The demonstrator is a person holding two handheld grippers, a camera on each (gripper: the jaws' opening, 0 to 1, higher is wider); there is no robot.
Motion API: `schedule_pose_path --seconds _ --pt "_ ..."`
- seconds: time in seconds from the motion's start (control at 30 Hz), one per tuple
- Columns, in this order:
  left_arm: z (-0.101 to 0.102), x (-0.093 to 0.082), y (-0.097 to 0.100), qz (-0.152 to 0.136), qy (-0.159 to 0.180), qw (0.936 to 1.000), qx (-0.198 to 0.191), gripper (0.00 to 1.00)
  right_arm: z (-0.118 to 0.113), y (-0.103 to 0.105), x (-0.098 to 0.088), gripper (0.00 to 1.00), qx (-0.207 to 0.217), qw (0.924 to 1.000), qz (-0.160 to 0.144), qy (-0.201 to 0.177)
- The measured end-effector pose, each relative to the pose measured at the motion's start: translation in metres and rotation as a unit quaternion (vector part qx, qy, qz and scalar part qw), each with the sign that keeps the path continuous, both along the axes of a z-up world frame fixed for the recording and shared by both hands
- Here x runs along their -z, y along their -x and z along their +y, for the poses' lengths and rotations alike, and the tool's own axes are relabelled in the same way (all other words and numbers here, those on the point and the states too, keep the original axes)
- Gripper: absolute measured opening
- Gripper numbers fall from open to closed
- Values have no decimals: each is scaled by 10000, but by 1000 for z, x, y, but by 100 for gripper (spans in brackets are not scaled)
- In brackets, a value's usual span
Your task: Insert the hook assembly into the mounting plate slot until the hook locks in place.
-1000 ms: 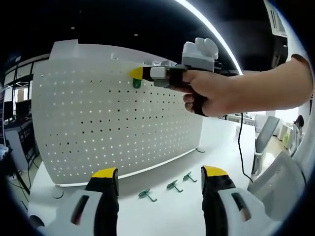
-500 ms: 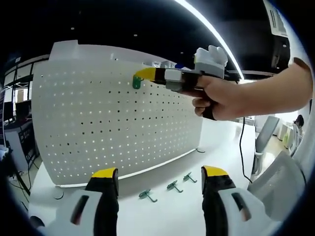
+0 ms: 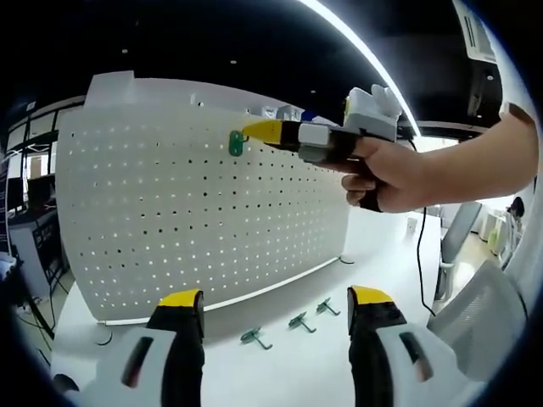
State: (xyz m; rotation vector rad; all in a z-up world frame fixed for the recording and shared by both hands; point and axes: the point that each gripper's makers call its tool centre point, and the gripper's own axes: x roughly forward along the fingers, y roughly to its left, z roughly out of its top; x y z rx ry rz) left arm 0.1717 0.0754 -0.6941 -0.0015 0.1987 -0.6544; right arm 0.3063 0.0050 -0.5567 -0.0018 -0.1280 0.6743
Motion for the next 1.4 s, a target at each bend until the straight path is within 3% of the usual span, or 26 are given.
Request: schedule_pose_path --seconds 1.4 --pt "2 -6 0 -83 -18 10000 3 72 -57 55 55 52 78 9986 508 140"
